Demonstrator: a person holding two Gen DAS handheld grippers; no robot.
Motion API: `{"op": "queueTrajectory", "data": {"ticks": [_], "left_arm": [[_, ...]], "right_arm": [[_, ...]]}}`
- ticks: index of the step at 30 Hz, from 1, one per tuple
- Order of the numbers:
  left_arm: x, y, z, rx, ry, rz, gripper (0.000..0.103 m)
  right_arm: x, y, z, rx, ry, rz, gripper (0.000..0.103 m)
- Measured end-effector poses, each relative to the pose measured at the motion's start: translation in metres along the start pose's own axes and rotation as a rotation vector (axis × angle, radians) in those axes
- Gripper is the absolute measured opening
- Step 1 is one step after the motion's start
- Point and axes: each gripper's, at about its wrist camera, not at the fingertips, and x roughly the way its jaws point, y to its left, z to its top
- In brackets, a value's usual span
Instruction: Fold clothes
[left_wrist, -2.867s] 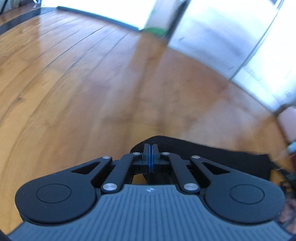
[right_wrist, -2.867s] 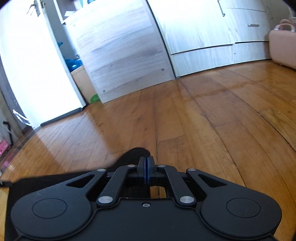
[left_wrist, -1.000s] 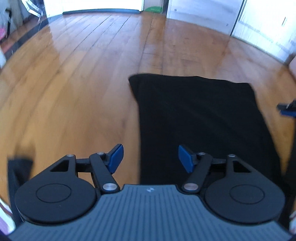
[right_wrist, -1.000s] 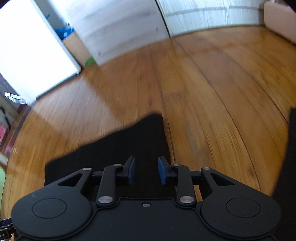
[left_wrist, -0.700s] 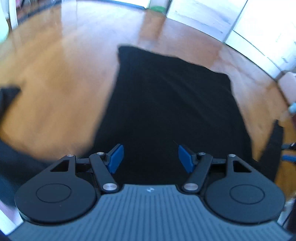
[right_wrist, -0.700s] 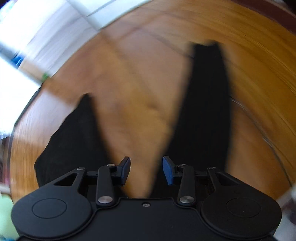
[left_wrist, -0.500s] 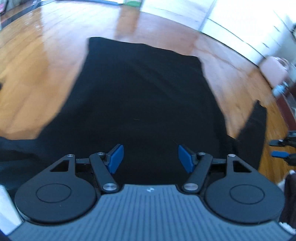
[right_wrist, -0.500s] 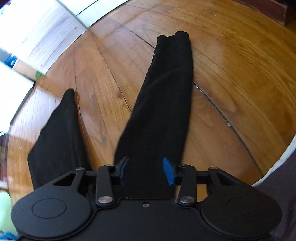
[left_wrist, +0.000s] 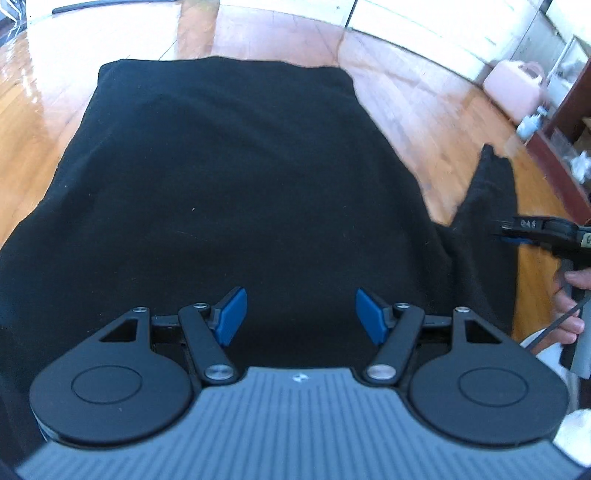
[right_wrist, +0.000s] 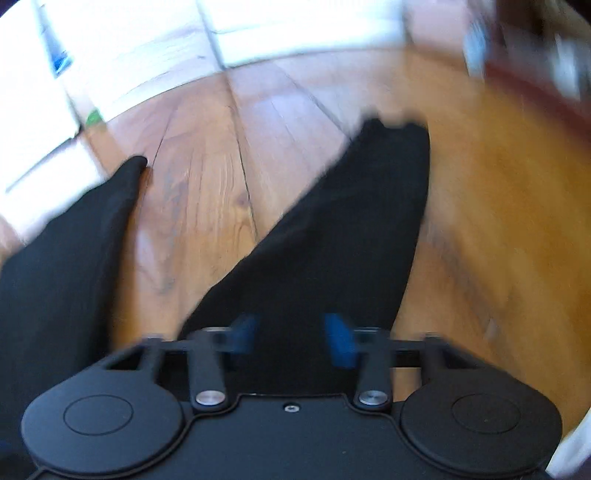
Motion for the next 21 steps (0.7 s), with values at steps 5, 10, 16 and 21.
{"op": "queueTrajectory", "data": {"ticks": [5,10,16,21], "left_arm": [[0.003,0.005,-0.007,-0.008,-0.002,0.089,0.062],[0.007,0.010,-0.015,-0.016,-0.004,0.178,0.062],[0.011,0.002,-0.019,0.040,-0.004,0.200,0.068],[0.008,0.011,-0.017,0.017,-0.001,0.164,0.068]], "right_arm": [[-0.001,-0.046,-0.005,0.118,-0.049,-0.218,0.000],[-0.006,-0.087,0.000,0.402,-0.009,0.080,0.017],[0.000,-0.060,0.020,0.361,-0.088,-0.009,0.083],[0.035,-0.045,0.033,0.266,-0.091,-0.103,0.076]]}}
